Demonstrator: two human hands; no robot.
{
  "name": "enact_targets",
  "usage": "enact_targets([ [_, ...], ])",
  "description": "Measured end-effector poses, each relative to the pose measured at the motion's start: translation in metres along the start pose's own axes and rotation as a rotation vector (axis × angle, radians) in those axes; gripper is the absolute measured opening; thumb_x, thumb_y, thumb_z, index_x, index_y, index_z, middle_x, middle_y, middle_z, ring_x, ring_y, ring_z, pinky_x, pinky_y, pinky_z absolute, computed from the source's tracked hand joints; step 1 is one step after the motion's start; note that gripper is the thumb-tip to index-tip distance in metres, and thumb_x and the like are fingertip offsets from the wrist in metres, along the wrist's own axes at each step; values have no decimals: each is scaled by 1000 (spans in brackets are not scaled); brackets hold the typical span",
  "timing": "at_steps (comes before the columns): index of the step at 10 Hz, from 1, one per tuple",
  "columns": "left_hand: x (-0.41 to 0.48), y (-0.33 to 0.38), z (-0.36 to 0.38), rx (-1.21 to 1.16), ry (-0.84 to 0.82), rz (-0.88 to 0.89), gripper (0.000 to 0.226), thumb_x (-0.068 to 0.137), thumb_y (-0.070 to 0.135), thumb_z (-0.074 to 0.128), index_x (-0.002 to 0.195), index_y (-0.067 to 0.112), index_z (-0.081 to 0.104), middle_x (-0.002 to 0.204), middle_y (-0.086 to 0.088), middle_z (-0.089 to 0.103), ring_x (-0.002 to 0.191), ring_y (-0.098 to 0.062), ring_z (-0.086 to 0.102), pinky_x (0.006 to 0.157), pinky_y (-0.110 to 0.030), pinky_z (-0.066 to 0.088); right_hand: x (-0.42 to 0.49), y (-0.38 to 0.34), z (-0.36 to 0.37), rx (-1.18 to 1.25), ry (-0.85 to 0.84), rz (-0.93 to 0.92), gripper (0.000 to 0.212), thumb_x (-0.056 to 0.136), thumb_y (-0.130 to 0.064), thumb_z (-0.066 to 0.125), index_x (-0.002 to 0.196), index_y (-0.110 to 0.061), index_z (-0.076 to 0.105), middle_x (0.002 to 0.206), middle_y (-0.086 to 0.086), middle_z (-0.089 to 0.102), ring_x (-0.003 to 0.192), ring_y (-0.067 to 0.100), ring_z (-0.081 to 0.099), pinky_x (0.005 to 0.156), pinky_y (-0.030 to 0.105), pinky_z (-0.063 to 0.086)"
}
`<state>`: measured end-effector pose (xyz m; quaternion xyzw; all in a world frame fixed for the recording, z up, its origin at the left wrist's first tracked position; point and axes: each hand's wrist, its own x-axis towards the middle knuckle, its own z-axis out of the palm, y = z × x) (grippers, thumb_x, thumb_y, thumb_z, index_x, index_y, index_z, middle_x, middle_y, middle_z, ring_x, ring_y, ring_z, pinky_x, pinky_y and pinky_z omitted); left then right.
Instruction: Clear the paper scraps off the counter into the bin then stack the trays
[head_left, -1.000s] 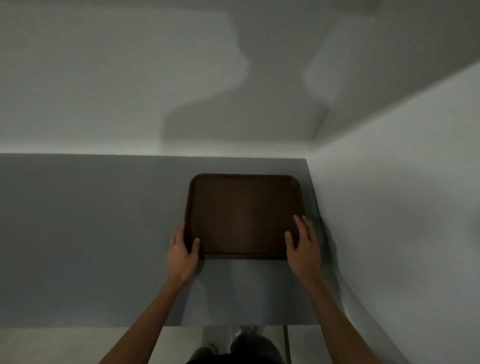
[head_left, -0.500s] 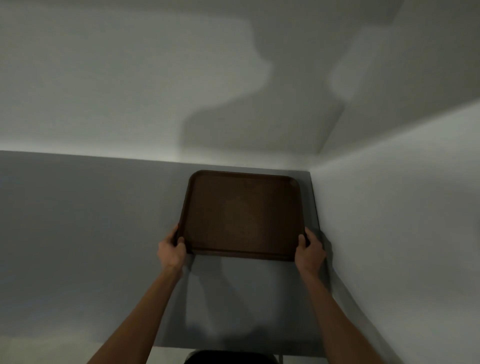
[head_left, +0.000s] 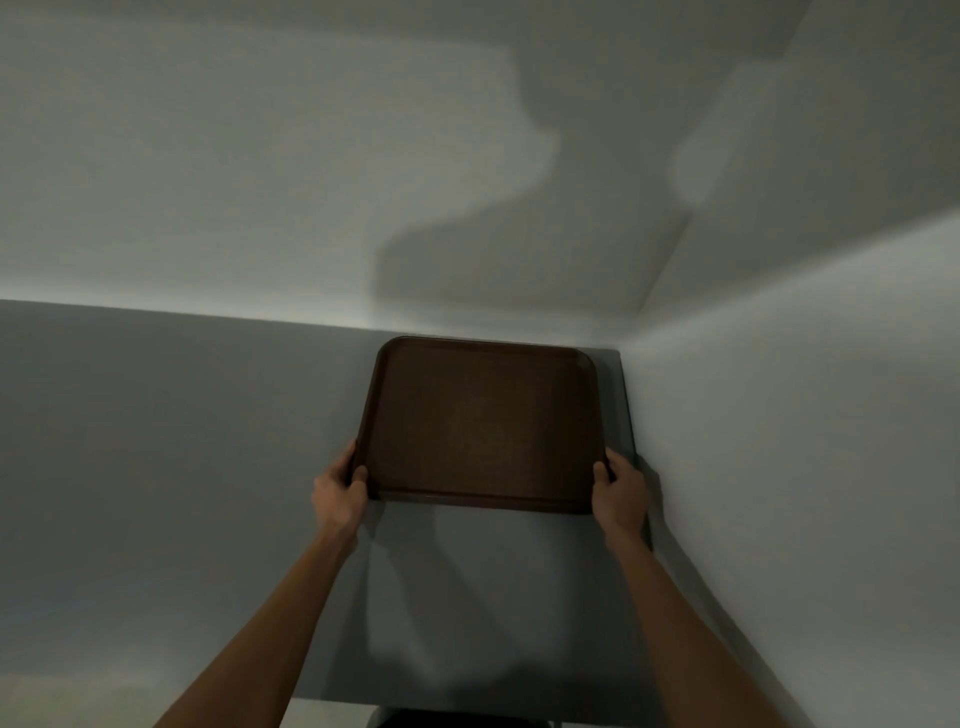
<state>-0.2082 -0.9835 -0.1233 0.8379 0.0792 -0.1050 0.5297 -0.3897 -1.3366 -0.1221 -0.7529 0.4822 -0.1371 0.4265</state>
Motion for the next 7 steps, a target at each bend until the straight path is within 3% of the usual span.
enact_targets([
  [2, -3, 2, -4, 69, 5, 39, 52, 96, 6, 61, 145, 22, 59, 132, -8, 69, 123, -26, 65, 106, -39, 51, -4, -3, -3, -30, -17, -12, 38, 105, -13, 62, 142, -14, 66, 134, 14, 69, 122, 30, 66, 99, 32, 49],
  [3, -10, 13, -6, 194, 18, 75, 51, 99, 7, 58, 148, 20, 55, 130, -18, 69, 118, -36, 66, 99, -40, 51, -8, -10, -4, -57, -8, -2, 39, 106, -12, 60, 144, -11, 62, 137, 18, 67, 125, 34, 64, 103, 37, 50],
  [5, -9, 18, -11, 463, -154, 173, 53, 108, 15, 45, 159, 10, 34, 143, -26, 57, 126, -50, 55, 106, -49, 44, -27, -32, -2, -152, 32, 5, 38, 110, -10, 46, 146, -5, 57, 133, 22, 68, 120, 39, 64, 98, 37, 50],
  [6, -9, 17, -22, 541, -229, 205, 58, 111, 26, 37, 162, 4, 20, 162, -23, 34, 148, -42, 35, 122, -46, 30, -34, -34, -1, -264, 3, -11, 44, 111, -21, 40, 153, -7, 46, 142, 24, 60, 128, 41, 58, 105, 45, 48],
  [7, -20, 30, -39, 568, -203, 271, 64, 112, 33, 31, 163, 2, 8, 171, -19, 8, 159, -34, 1, 129, -42, 6, -46, -34, 2, -420, 70, -60, 64, 111, -36, 36, 164, -3, 20, 166, 23, 32, 153, 41, 32, 124, 52, 31],
])
